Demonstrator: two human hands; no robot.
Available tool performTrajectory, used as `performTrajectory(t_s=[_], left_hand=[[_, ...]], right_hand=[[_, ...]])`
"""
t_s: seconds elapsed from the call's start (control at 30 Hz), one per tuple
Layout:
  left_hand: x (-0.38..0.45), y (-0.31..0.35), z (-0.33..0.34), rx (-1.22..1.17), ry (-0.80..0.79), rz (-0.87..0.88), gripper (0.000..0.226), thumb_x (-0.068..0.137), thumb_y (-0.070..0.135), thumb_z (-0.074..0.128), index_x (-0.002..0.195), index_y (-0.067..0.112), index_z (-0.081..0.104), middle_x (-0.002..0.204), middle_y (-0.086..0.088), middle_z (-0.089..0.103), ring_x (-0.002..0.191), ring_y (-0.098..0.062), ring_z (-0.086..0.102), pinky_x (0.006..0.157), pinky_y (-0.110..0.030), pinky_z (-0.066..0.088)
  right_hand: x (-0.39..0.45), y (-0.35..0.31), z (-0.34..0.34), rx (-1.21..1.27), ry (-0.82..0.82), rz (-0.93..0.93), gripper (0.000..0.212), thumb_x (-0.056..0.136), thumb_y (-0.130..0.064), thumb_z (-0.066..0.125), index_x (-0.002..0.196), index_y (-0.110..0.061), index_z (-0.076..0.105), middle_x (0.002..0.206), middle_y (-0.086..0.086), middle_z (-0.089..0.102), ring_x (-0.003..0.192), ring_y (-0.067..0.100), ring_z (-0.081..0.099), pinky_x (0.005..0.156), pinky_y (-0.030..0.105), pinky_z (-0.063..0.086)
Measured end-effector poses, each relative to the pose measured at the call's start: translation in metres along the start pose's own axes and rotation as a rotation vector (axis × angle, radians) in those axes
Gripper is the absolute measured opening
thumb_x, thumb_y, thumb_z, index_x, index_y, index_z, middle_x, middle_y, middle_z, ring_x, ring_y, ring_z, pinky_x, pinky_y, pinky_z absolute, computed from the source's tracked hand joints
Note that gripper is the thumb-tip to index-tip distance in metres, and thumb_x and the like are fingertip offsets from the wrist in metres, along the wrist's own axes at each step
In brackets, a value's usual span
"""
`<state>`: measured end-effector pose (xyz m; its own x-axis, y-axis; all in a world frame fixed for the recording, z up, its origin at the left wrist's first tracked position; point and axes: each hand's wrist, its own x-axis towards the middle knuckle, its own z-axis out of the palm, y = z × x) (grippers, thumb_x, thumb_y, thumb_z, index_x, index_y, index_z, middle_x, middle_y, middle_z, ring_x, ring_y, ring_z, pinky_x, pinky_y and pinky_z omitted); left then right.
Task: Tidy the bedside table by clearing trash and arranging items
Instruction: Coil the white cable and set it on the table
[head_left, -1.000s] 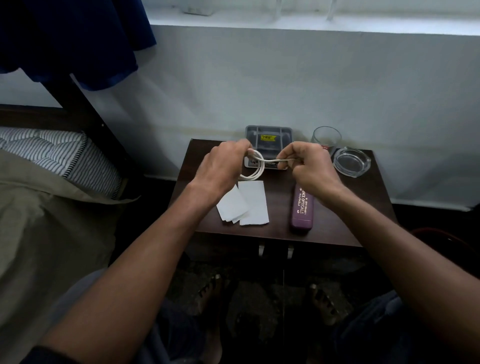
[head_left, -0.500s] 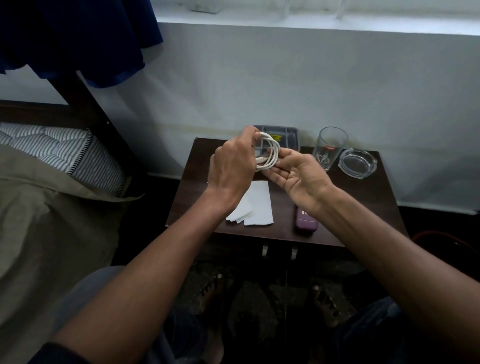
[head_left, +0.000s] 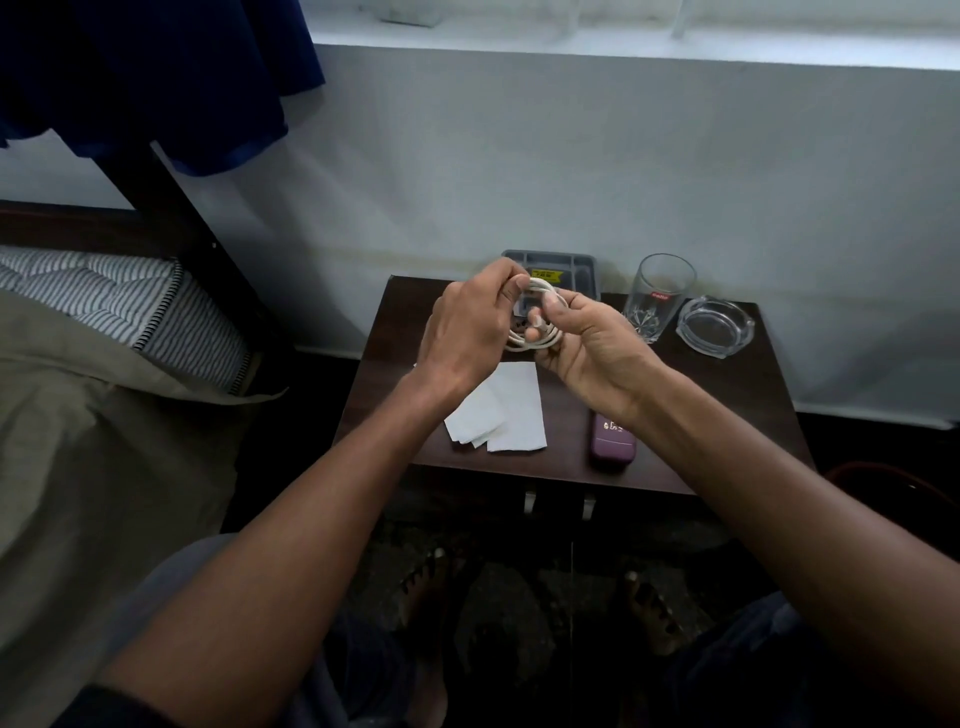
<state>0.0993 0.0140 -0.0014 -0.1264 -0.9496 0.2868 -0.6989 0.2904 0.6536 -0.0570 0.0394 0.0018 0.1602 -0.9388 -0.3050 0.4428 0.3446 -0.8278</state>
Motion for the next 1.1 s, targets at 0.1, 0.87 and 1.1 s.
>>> performTrajectory(t_s=[0.1, 0.87, 1.1], left_hand=[[0.001, -0.006, 0.005, 0.040, -0.043, -0.076, 0.030, 0.110, 0.048, 0.046, 0.110, 0.024, 0.063, 0.084, 0.000, 0.074, 0.081, -0.030, 0.069, 0.070, -0.047, 0.057], [0.016, -0.046, -0.004, -0.199, -0.028, -0.400, 0.019, 0.109, 0.035, 0.054, 0.108, 0.023, 0.069, 0.077, 0.005, 0.074, 0.078, -0.024, 0.077, 0.081, -0.048, 0.064], [0.009, -0.051, -0.009, 0.039, 0.142, -0.319, 0.021, 0.108, 0.035, 0.053, 0.102, 0.022, 0.068, 0.080, -0.003, 0.076, 0.060, -0.024, 0.075, 0.059, -0.043, 0.066]], right_hand=[[0.001, 0.005, -0.003, -0.371, 0.150, -0.114, 0.024, 0.097, 0.000, 0.069, 0.120, -0.009, 0.067, 0.099, 0.006, 0.072, 0.091, 0.020, 0.071, 0.083, 0.032, 0.056], [0.058, 0.025, 0.025, -0.327, 0.489, -0.099, 0.014, 0.088, 0.011, 0.076, 0.088, -0.003, 0.078, 0.092, 0.017, 0.081, 0.090, 0.029, 0.082, 0.078, 0.035, 0.068], [0.056, 0.017, 0.025, -0.002, 0.254, 0.146, 0.022, 0.096, 0.013, 0.064, 0.109, 0.000, 0.074, 0.098, 0.012, 0.080, 0.083, 0.020, 0.080, 0.077, 0.031, 0.066]])
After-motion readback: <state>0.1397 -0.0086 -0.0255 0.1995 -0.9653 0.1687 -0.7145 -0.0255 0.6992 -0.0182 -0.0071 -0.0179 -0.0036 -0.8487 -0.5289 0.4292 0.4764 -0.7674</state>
